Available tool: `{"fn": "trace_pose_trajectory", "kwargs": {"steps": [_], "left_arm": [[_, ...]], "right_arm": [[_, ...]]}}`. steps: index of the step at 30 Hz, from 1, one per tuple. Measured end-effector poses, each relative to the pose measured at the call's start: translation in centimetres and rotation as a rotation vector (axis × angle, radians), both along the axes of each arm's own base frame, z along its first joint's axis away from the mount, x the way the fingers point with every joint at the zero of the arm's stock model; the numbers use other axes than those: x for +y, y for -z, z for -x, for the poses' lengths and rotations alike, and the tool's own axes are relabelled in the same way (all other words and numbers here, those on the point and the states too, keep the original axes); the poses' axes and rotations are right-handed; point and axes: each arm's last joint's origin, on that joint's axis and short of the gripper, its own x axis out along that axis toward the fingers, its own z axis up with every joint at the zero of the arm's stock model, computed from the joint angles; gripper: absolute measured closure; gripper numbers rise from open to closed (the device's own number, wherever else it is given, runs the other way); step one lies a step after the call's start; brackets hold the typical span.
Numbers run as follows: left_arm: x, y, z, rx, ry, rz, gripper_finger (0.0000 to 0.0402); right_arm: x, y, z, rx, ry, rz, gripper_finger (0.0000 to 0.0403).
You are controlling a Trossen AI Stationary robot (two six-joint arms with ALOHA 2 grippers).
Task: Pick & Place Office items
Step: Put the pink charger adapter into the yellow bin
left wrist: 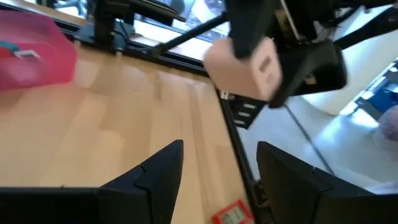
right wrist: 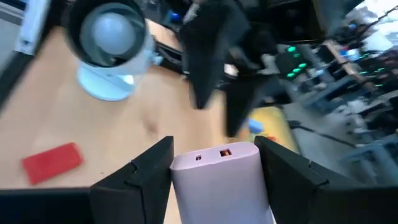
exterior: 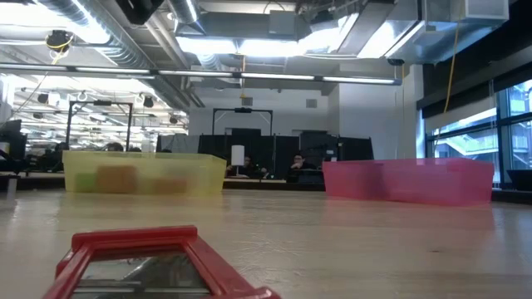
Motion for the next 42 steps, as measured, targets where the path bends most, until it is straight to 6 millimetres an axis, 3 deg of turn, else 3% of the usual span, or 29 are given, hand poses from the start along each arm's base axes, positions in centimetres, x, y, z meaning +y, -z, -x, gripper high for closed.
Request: {"fn": "trace_pose_trajectory", "kwargs": {"steps": [12, 20, 34, 42], "left_arm": [[0.6, 0.0, -0.3, -0.026, -0.138, -0.055, 0.0202], [0.5, -0.2, -0.4, -0.026, -0.103, 0.025, 0.0216], [-0.2, 0.0, -1.7, -0.101, -0.1, 0.111, 0.0148], [0.5, 0.1, -2.2, -0.091, -0.177, 0.2, 0.0141]], "right_arm": [[-0.7, 0.0, -0.4, 0.008, 0.012, 0.023, 0.0193], [-0.7, 0.0, -0.4, 0.009, 0.011, 0.024, 0.0193], [-2.4, 0.2, -1.7, 0.05, -0.013, -0.006, 0.0193], [-3.8, 0.2, -2.5, 0.071, -0.019, -0.029, 0.0193]]}}
